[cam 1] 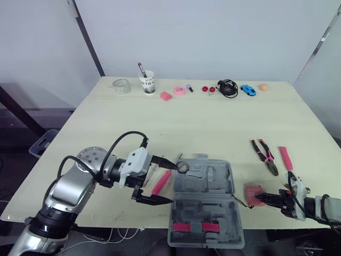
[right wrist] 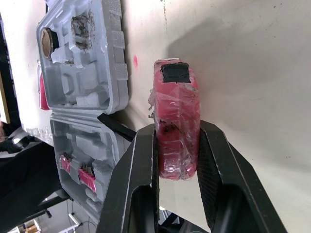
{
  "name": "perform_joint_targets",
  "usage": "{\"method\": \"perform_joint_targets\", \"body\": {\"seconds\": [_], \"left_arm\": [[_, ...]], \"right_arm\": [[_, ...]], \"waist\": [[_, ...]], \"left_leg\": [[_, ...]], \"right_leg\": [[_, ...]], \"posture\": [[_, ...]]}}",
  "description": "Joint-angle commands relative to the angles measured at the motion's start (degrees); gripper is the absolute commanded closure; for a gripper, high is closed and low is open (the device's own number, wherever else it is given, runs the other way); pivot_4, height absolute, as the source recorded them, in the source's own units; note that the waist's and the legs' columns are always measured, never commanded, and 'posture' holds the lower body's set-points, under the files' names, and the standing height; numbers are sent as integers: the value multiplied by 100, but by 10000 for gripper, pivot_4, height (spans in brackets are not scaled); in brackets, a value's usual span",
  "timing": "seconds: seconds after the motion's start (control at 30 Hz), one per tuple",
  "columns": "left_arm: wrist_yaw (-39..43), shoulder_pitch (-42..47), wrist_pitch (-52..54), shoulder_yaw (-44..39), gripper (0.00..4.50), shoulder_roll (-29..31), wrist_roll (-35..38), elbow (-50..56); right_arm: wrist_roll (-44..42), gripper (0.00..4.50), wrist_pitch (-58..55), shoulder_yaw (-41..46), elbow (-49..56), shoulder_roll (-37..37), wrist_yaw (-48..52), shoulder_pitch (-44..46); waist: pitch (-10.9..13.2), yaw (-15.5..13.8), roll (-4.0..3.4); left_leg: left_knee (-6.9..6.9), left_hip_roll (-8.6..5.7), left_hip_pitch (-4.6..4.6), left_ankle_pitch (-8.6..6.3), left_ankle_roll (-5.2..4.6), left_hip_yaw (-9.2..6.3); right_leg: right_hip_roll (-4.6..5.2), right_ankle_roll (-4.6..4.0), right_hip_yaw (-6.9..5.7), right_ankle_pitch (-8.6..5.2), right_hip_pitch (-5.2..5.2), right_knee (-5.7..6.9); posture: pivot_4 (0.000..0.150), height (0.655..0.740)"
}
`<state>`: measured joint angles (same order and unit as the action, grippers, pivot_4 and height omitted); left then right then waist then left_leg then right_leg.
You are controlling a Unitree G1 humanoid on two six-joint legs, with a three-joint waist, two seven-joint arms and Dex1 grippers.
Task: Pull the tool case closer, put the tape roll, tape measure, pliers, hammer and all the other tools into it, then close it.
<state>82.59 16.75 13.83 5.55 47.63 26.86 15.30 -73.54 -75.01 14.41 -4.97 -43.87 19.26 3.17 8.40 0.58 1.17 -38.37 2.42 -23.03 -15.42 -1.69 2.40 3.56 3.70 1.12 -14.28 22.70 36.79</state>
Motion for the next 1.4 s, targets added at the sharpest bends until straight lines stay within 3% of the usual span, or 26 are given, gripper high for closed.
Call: {"method": "perform_joint_targets", "body": {"seconds": [0.03,0.17,0.27,0.3,0.4,0.5,0.7,1.0,1.4], "left_arm": [[27,24,-2,-82,0,53,118,184],[45,27,-11,-80,0,59,135,178],[56,-1,-6,-119,0,33,208,156],[34,-13,-52,-150,0,-22,231,104],[-78,-50,-68,-269,0,-164,352,-11],[-132,-115,-65,-406,0,-246,494,-69],[-92,-223,-50,-608,0,-182,633,-95],[113,-443,218,-959,0,297,896,149],[156,-474,133,-1016,0,491,884,330]], "right_arm": [[87,39942,-56,193,121,138,66,107],[257,39942,-25,227,171,266,63,79],[257,25597,-92,374,365,207,140,-128],[342,25597,-65,392,461,123,184,-228],[549,10634,46,483,656,-35,344,-435],[926,617,467,543,844,-169,723,-645],[2410,617,2336,131,1354,-709,2307,-1337],[4775,617,5737,-795,1501,-690,3579,-1552],[5925,617,6952,-1516,534,-297,3772,-833]], "waist": [[0,4,0],[0,6,1],[-1,10,1],[-1,6,1],[-1,-15,0],[-1,-6,1],[0,-11,-1],[1,6,3],[4,-13,2]], "left_leg": [[0,0,1,0,0,1],[0,0,1,0,0,14],[0,2,3,0,0,16],[1,2,3,0,0,16],[1,2,2,0,0,18],[1,1,4,0,0,16],[1,1,6,0,0,21],[2,7,14,0,1,23],[-1,6,16,0,2,38]], "right_leg": [[0,0,2,0,0,0],[-1,0,2,0,0,0],[-2,0,5,0,0,0],[-2,0,5,0,0,0],[-1,0,4,0,0,-1],[-1,1,12,0,0,-1],[-1,2,13,-1,0,-2],[-8,2,16,-2,0,0],[-7,0,15,-2,-1,0]], "posture": [[1500,7400],[1500,7400],[1500,7400],[1500,7400],[1500,7400],[1500,7400],[1500,7400],[1500,7400],[1500,7400]]}}
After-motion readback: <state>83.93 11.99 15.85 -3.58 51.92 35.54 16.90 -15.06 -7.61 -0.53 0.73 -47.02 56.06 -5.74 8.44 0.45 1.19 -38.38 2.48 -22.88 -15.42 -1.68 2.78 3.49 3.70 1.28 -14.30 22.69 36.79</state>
